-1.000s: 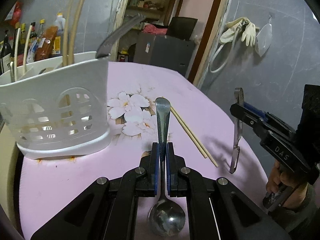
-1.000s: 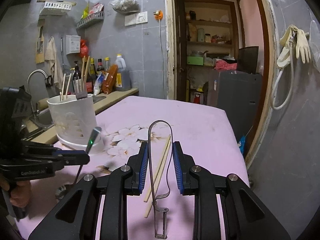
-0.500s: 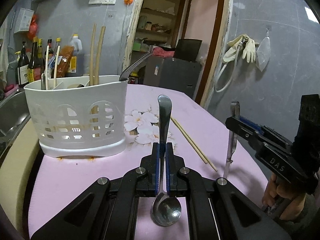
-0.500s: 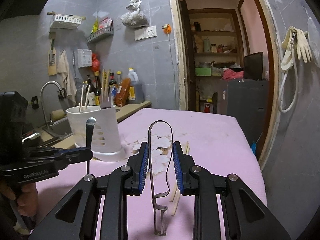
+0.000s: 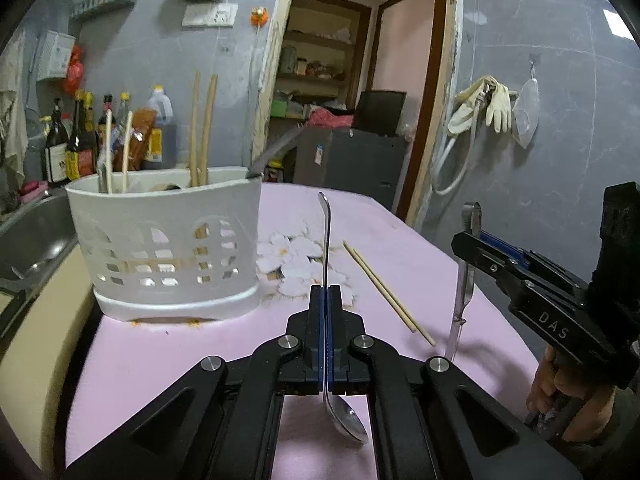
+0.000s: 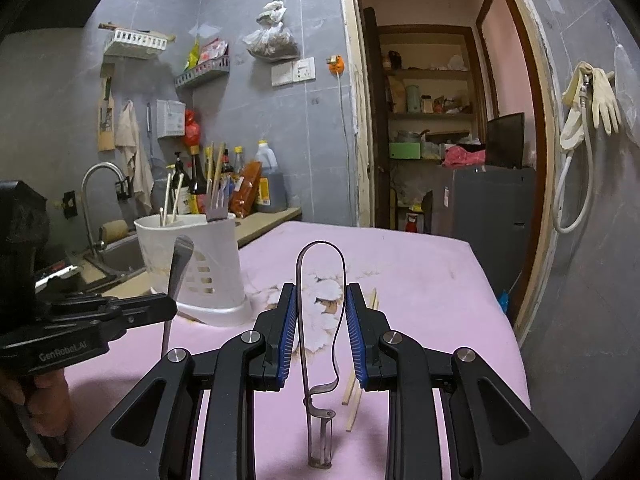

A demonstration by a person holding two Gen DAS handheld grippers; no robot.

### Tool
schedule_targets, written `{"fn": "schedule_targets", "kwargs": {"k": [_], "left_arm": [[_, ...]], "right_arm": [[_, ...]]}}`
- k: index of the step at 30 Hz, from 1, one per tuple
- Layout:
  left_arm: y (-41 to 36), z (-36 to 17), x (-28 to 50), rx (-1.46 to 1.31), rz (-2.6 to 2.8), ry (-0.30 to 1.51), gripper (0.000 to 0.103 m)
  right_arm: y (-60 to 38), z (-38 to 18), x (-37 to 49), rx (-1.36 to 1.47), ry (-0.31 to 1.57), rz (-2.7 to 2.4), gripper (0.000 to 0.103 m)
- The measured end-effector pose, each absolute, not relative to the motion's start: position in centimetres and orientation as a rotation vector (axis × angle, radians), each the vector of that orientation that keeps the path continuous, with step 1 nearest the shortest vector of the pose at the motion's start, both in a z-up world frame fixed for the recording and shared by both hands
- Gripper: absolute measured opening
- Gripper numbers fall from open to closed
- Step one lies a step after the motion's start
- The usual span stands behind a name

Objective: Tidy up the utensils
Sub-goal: 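Lift the spoon with the left tool while the right tool lifts the tongs toward the containers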

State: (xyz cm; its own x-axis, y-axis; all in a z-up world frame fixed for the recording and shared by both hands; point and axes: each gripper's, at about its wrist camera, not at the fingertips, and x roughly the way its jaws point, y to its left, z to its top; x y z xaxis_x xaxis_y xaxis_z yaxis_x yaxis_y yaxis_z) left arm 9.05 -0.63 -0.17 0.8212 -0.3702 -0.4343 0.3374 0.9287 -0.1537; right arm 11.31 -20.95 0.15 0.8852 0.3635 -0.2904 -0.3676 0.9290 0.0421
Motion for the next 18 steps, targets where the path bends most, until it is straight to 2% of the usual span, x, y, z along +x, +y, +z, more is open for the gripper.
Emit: {"fn": "schedule_targets", "kwargs": {"k": [11,18], "left_arm": [[0.4,1.9,8.3,-0.059,-0.278,0.326,0.000],[3.3,5.3,8.9,-0.097,-0.221,0.257,0.000]], "right_arm": [[-19.1,2.9,11.4,0.031,0.155,0.417,0.022],[-17.3,5.6,12.8,0.062,0.081,0.479,0.022]]}}
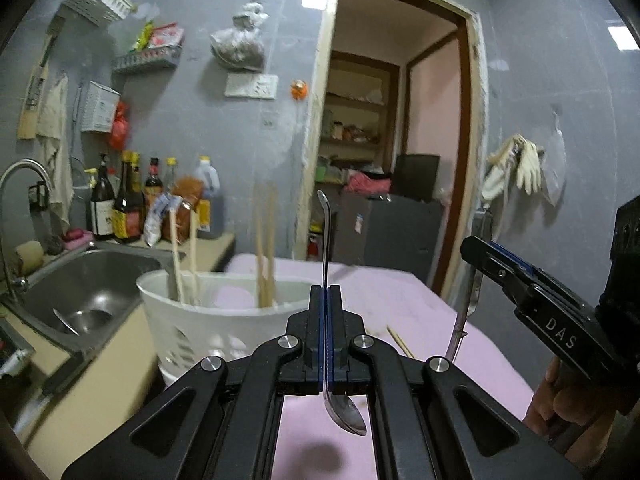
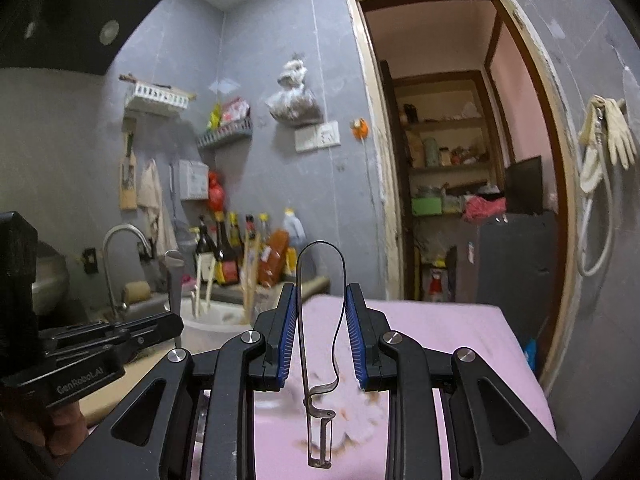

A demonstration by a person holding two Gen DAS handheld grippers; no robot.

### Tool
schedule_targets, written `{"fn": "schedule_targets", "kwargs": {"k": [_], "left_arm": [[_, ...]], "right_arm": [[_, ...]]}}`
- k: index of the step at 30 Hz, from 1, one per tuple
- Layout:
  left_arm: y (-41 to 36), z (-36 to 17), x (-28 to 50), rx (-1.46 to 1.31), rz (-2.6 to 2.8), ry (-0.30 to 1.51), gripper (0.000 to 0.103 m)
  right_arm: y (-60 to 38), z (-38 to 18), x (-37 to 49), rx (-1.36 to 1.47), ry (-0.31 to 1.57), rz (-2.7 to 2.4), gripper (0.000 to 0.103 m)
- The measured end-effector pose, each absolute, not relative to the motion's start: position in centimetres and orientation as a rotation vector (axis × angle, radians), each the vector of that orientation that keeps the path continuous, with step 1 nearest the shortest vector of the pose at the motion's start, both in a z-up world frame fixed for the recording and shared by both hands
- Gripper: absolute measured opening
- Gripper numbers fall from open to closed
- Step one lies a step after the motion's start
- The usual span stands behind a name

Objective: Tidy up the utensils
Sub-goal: 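Lift the spoon with the left tool while the right tool lifts the tongs toward the containers, then lower the spoon into the basket and the tongs into the cup, opening both tools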

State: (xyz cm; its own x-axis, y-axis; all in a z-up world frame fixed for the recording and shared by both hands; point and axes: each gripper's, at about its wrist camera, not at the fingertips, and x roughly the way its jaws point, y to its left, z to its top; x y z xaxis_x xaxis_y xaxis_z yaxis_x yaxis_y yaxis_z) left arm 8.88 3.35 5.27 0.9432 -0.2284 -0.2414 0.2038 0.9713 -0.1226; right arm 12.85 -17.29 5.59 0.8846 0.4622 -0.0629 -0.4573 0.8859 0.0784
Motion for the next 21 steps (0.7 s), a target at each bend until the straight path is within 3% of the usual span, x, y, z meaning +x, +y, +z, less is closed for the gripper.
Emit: {"fn": "schedule_targets", "kwargs": {"k": [12,21], "left_arm": [[9.9,10.5,11.7,-0.147,-0.033,0.164,0.000],[13.7,10.3,15.1,-0.176,0.062,0.177,0.000]], "right_arm": [[-11.9,11.4,18.1,0.193,-0.065,0.564,0.022],[-8.5,11.0,20.6,0.173,-0.047,0.594,0.022]]}}
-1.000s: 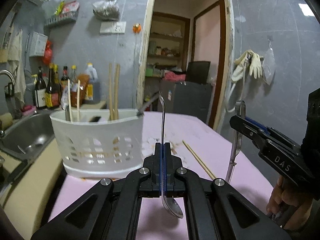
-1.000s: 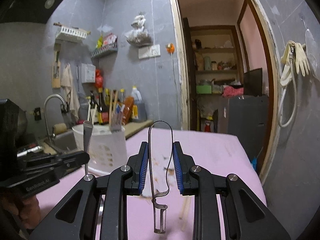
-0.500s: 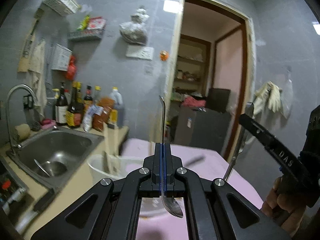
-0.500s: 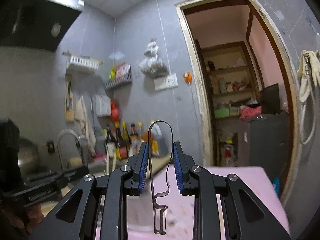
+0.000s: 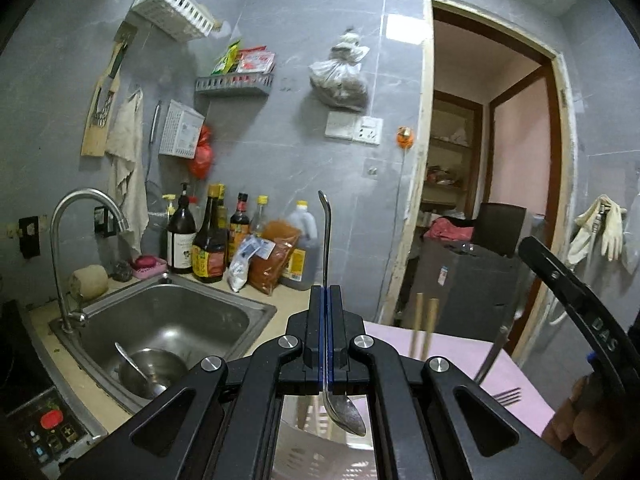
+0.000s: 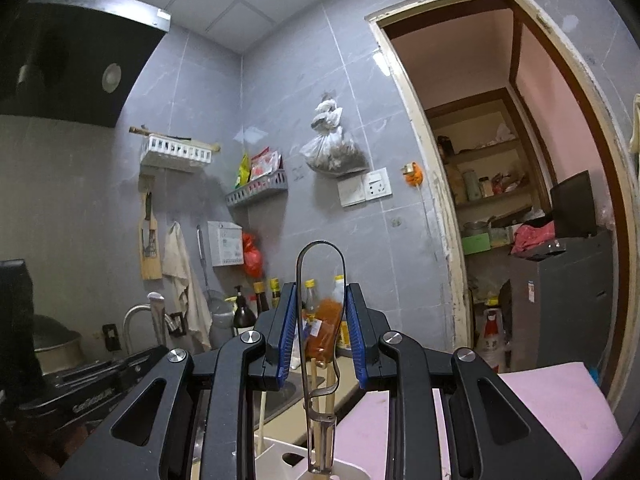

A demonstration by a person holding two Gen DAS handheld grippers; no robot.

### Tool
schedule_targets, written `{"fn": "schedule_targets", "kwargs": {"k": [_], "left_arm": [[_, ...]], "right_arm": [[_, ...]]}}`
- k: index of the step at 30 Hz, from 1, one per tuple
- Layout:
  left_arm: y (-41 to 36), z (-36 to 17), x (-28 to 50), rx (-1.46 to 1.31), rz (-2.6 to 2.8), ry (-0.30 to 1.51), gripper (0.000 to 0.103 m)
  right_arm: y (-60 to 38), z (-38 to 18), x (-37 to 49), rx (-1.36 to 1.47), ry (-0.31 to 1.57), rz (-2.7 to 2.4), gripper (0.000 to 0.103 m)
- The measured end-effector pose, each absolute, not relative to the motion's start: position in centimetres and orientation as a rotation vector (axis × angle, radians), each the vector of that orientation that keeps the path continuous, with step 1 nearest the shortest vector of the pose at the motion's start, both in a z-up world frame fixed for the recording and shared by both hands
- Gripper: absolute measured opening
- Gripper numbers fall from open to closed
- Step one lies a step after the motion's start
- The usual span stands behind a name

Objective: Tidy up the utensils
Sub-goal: 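Lower the spoon into the basket and the tongs into the cup, opening both tools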

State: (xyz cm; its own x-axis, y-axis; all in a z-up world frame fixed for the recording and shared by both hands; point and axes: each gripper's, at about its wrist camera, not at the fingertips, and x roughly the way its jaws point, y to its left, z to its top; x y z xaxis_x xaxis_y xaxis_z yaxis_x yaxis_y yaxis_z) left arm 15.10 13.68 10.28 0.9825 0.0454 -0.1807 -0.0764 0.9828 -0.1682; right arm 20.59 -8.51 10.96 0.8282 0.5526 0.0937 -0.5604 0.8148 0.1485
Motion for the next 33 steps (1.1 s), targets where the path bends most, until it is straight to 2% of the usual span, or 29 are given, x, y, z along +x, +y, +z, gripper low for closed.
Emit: {"fn": "schedule_targets", "kwargs": {"k": [12,25,29,33], "left_arm": [[13.9,5.7,18.7,-0.166,0.088,0.282,0.000],[13.2,4.1,18.9,-0.200,-0.013,0.349,0.001],[13.5,4.1,18.8,-0.232,-0.041,0.364,0.002],[13.9,4.5,18.3,-0.277,-0.073,0.346,0.005]], "right_arm": [[-5.9,6.7,23.1,0.108,0.033,0.566,0.022],[-5.7,4.6,22.7,0.029,0.103,0.566,0.023],[-5.8,4.6,22.6,0.031,0.111,0.571,0.032],[-6.2,4.8,22.6,0.045,0.120,0.576,0.034]]}}
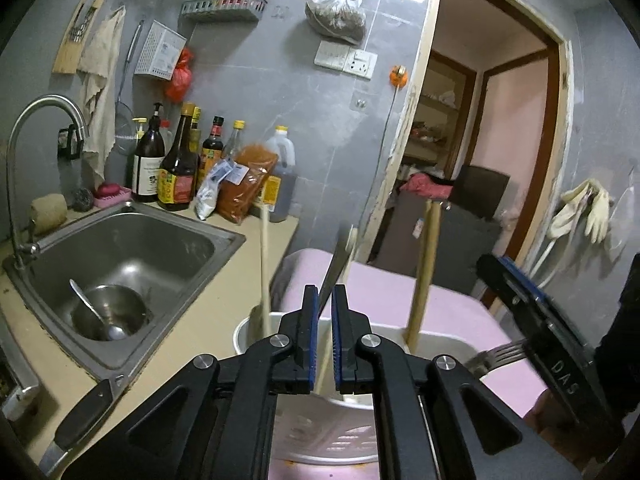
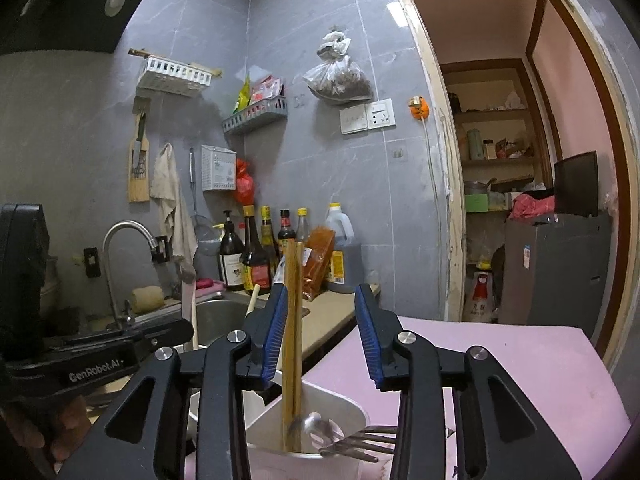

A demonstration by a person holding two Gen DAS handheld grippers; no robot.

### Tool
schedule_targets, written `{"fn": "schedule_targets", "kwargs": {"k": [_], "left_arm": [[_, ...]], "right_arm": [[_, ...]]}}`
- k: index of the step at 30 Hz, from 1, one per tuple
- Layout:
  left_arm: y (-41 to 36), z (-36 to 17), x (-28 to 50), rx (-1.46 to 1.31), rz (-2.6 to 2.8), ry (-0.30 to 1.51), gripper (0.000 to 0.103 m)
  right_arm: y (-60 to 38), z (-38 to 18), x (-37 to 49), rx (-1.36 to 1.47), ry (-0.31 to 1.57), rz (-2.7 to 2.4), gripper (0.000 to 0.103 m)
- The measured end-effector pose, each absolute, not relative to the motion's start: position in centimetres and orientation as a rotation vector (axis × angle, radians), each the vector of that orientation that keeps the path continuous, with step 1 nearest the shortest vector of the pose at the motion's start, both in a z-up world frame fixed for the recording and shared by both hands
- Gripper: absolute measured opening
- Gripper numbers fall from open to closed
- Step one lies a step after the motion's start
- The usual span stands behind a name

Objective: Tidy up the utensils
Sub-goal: 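Lower the spoon into the basket and the tongs into the cup, opening both tools, then move both tools back to the last two chopsticks and grasp one with the right tool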

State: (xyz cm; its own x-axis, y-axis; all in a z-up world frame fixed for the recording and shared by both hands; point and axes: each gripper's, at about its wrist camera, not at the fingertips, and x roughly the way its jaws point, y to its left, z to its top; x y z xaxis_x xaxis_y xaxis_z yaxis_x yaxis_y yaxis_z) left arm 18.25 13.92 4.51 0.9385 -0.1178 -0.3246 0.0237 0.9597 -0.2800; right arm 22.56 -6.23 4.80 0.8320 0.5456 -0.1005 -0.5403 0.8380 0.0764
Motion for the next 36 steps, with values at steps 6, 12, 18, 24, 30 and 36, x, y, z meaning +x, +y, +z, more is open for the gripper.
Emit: {"fn": "schedule_targets", "kwargs": {"k": [6,12,18,24,30,36], "left_arm": [[13.7,5.9,17.3,-0.302,-0.098,0.290,0.032],[12.2,7.4,16.3,-0.262,-0.110,0.240,0.057],[9.8,8.1,15.5,-0.215,-0.138,0.201,0.081],[7.3,8.0,14.6,-0.203,-0.168,0.178,0.096],[4.7,7.1,13.9,-0.168,-0.189,0.184,0.097],[1.9,5.1,13.6,-0.148,-0.262,0.256,0.097]], "right_arm": [[-7.5,5.8,21.7,0.066,0.083,0.568,0.051],[-10.0,7.3,20.5,0.089,0.037,0.528,0.074],[-13.0,8.3,19.1,0.078,0.011,0.471,0.094],[-16.3,8.4,17.8,0.056,0.016,0.414,0.103],[-19.5,7.4,16.8,0.027,0.054,0.357,0.103],[-22.3,5.9,16.3,-0.008,0.100,0.289,0.103]]}}
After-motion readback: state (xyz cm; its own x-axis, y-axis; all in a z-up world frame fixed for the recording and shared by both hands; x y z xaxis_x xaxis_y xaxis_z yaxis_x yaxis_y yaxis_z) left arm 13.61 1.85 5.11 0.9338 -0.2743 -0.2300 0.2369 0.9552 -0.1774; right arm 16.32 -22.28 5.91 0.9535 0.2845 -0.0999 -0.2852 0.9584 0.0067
